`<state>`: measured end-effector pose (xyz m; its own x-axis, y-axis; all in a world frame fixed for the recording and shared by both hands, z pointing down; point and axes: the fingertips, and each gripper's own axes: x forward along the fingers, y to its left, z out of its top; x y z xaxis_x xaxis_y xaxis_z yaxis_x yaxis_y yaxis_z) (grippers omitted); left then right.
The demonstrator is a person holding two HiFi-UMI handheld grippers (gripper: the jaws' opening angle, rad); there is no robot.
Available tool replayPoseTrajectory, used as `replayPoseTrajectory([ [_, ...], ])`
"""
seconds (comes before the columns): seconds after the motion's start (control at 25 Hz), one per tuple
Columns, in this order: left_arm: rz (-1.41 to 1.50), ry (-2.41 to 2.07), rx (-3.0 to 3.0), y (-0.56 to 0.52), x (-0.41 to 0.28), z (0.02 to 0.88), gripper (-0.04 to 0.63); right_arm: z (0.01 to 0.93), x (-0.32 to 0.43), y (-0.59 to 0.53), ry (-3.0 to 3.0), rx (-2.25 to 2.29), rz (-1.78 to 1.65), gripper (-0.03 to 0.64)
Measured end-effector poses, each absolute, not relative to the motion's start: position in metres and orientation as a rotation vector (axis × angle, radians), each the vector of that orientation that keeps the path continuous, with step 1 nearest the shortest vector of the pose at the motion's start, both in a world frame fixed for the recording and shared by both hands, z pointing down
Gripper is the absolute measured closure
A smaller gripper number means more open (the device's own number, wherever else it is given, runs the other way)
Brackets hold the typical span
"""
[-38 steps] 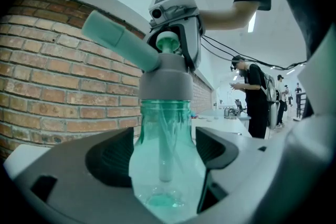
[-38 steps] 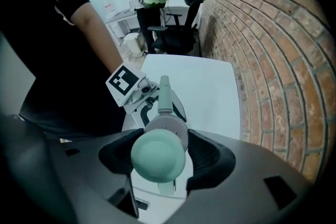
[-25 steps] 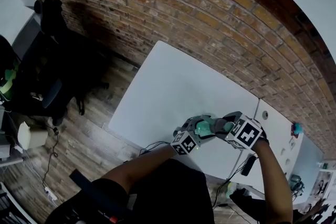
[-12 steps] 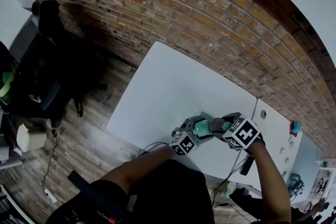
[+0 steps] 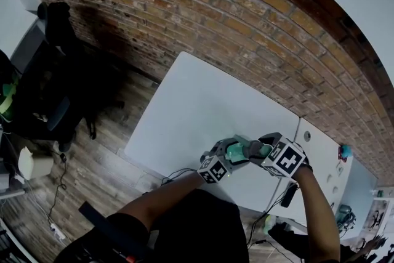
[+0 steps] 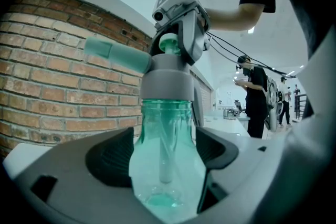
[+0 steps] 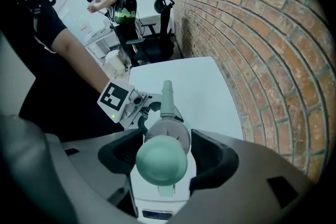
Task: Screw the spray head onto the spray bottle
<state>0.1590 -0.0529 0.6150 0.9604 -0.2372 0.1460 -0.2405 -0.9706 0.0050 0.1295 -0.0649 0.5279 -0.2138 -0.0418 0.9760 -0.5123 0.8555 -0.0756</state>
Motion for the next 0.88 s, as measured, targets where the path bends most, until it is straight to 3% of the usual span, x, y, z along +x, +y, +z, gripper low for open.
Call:
replayPoseTrajectory([
  [0.88,0.233,-0.361,3.075,-0.053,0.158,0.616,0.245,0.525,0.131,-0.052,-1.542,-0.122,-0.168,0.356],
])
